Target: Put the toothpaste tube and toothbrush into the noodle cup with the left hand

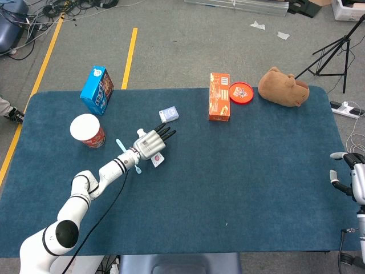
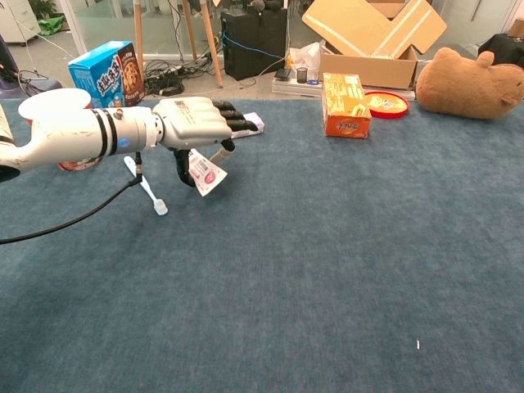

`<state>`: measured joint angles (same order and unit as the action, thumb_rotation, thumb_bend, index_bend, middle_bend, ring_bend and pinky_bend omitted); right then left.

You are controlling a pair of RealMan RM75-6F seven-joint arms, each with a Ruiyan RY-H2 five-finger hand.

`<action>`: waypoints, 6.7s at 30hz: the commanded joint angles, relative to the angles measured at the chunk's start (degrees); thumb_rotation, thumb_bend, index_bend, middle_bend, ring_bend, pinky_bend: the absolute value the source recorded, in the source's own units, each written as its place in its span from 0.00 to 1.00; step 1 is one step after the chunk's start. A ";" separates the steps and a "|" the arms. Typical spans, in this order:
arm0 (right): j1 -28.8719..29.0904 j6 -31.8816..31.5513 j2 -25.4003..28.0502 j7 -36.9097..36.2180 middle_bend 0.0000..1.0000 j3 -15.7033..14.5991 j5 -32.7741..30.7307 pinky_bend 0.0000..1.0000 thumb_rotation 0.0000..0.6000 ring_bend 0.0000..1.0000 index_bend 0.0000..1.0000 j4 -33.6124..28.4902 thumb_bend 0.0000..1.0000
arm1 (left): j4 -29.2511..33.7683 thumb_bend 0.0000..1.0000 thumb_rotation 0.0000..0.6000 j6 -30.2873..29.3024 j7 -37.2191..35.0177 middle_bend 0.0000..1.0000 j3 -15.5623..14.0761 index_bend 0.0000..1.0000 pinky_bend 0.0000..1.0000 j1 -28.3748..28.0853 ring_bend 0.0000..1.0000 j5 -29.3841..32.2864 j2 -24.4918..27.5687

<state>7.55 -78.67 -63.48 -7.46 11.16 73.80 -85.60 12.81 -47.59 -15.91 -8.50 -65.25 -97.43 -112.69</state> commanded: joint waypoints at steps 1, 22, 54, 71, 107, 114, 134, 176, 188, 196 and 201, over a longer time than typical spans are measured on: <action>0.00 -0.05 -0.01 0.05 0.42 -0.05 0.10 0.56 1.00 0.29 0.39 -0.05 0.35 | 0.64 0.00 1.00 -0.05 -0.44 0.00 0.91 0.75 0.00 -0.05 0.00 0.87 0.16; 0.30 0.48 -0.22 0.43 0.42 -0.28 0.12 0.56 1.00 0.29 0.39 -0.01 0.35 | 6.84 0.00 1.00 1.41 -2.40 0.01 9.62 0.75 0.00 -0.65 0.00 9.07 1.69; 0.33 0.18 -0.32 1.13 0.42 -0.72 0.71 0.56 1.00 0.29 0.39 -0.53 0.35 | 23.95 0.00 1.00 9.92 11.04 0.01 28.06 0.77 0.00 0.04 0.00 32.02 8.18; 0.14 -0.80 -0.30 2.19 0.42 -1.30 2.02 0.56 1.00 0.29 0.39 -1.66 0.35 | 40.45 0.00 1.00 5.37 26.54 0.03 34.41 0.78 0.00 3.22 0.00 49.29 16.08; -1.07 -4.41 0.38 5.57 0.42 -3.35 6.62 0.56 1.00 0.29 0.39 -5.65 0.35 | 73.37 0.00 1.00 -13.45 45.91 0.03 36.84 0.79 0.00 8.41 0.00 73.64 37.22; -0.80 -3.55 0.49 5.21 0.42 -3.27 6.07 0.56 1.00 0.29 0.39 -5.47 0.35 | 74.95 0.00 1.00 -14.10 47.20 0.03 37.01 0.79 0.00 8.62 0.00 77.82 39.83; -0.94 -4.05 0.61 5.28 0.42 -3.69 7.00 0.56 1.00 0.29 0.39 -5.91 0.35 | 77.95 0.00 1.00 -14.93 47.82 0.03 35.35 0.79 0.00 10.92 0.00 83.03 45.58; -0.57 -3.09 0.22 5.62 0.42 -3.65 6.12 0.56 1.00 0.29 0.39 -5.42 0.35 | 65.25 0.00 1.00 -6.45 43.31 0.03 31.07 0.79 0.00 13.23 0.00 84.98 42.00; -0.55 -2.96 0.29 5.35 0.42 -3.67 6.09 0.56 1.00 0.29 0.39 -5.35 0.35 | 61.34 0.00 1.00 -5.44 44.27 0.03 29.54 0.79 0.00 12.72 0.00 84.09 39.82; -0.67 -3.12 0.46 5.00 0.42 -3.68 6.17 0.56 1.00 0.29 0.39 -5.40 0.35 | 58.72 0.00 1.00 -5.16 45.99 0.03 28.89 0.79 0.00 12.14 0.00 84.88 38.28; -0.67 -3.09 0.49 4.87 0.42 -3.71 6.21 0.56 1.00 0.29 0.39 -5.38 0.35 | 57.58 0.00 1.00 -5.10 47.81 0.03 28.54 0.79 0.00 11.63 0.00 86.10 37.58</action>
<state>6.88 -81.76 -63.00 -2.59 7.44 80.01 -90.99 70.66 -52.72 31.53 20.15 -53.46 -11.65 -74.91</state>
